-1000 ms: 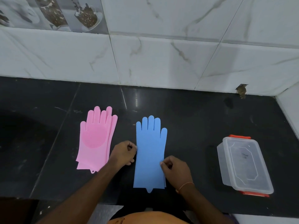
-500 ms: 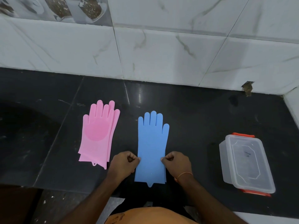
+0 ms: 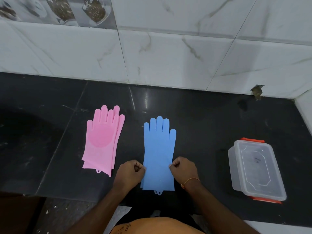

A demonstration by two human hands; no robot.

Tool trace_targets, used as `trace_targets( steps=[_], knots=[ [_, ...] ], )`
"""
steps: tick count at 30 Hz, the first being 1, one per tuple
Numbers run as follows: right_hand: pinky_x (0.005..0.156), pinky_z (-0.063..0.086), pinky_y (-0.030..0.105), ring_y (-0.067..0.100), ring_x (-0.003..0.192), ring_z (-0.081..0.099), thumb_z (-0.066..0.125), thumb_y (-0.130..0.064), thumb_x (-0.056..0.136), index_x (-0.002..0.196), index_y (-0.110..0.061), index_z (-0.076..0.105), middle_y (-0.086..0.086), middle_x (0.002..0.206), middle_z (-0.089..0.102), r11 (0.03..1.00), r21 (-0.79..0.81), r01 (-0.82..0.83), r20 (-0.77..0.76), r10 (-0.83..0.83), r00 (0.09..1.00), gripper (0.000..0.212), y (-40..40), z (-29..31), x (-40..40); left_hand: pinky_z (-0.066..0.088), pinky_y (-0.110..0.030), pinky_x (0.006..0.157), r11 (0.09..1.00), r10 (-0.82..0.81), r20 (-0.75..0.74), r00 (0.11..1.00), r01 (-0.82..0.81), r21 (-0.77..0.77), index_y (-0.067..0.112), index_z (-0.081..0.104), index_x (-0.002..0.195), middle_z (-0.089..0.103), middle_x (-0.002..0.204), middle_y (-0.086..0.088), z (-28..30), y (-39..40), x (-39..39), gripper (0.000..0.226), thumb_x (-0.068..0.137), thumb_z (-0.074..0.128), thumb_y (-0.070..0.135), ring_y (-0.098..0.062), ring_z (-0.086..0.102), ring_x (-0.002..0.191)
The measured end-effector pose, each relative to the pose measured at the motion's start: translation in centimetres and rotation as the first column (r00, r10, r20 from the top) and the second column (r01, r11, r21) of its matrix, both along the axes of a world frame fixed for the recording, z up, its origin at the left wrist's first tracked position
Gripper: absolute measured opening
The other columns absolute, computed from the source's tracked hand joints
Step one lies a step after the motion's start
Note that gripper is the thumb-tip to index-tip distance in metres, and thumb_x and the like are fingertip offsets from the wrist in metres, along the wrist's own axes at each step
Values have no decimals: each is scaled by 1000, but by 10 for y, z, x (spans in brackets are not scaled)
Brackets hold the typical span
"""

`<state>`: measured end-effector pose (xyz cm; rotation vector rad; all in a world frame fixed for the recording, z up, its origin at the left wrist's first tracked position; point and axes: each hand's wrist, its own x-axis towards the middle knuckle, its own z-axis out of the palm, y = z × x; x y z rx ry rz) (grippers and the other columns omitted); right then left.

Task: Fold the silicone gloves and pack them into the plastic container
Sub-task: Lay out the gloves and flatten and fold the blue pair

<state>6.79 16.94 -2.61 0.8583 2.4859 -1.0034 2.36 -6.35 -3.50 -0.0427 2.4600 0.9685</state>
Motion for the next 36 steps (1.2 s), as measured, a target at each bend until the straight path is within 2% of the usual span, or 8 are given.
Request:
trace_targets(
  steps=[3,16,19,21,24,28,31,36],
  knots=[
    [33,39,13,8,57,66,74,-35,91,78,-25,66,-7,75,70,999,-27,-27,11,27,1000,18,1,-1,1,60,-24,69,1000,8,6,1000,-8,-22,28,74,82,78,73,9,-2,-2,-1,17,100,74,30,-10,76,70],
    [55,50,22,9,67,65,68,-43,94,81,-26,63,-8,76,68,985,47,-168,-111,172,979,22,9,4,8,49,-16,67,984,-173,-130,976,167,-56,32,69,85,73,80,16,4,-18,-13,18,101,74,38,-1,70,77],
    [80,52,32,15,93,63,57,-23,101,99,-25,65,-7,103,66,866,257,-430,-207,484,850,9,26,2,10,53,-21,85,903,-430,-259,865,413,-122,30,73,106,68,111,17,8,-34,-25,13,100,74,19,-3,66,96],
    [94,53,33,18,114,57,55,-15,103,125,-25,67,-5,128,61,695,372,-616,-178,705,687,27,34,-4,9,54,-21,100,800,-599,-283,749,570,-187,26,77,127,68,130,12,8,-38,-35,25,104,69,21,-6,66,113],
    [86,60,35,22,113,60,66,-15,98,131,-23,71,-2,131,63,517,501,-695,-183,847,499,34,43,-11,8,51,-24,109,647,-762,-269,589,707,-286,24,74,141,69,144,5,6,-33,-43,35,110,60,30,-13,66,127],
    [68,61,32,22,96,63,82,-17,87,112,-23,78,0,115,66,457,595,-661,-233,885,403,26,50,-21,4,53,-38,105,480,-876,-302,376,740,-471,31,75,126,67,132,8,-6,-30,-48,53,98,46,65,-13,63,121],
    [67,58,32,23,93,60,84,-16,84,105,-21,77,1,113,65,445,629,-638,-267,894,360,22,50,-28,3,58,-36,96,503,-858,-349,377,755,-422,26,74,131,66,130,8,-7,-31,-51,33,108,60,45,-12,62,121],
    [89,59,40,27,116,63,77,-17,89,93,-20,77,7,131,67,450,676,-584,-287,890,353,6,46,-27,8,68,-34,76,540,-797,-523,303,746,-390,22,82,119,76,126,-1,-9,-34,-43,35,86,91,20,-21,73,113]
  ],
)
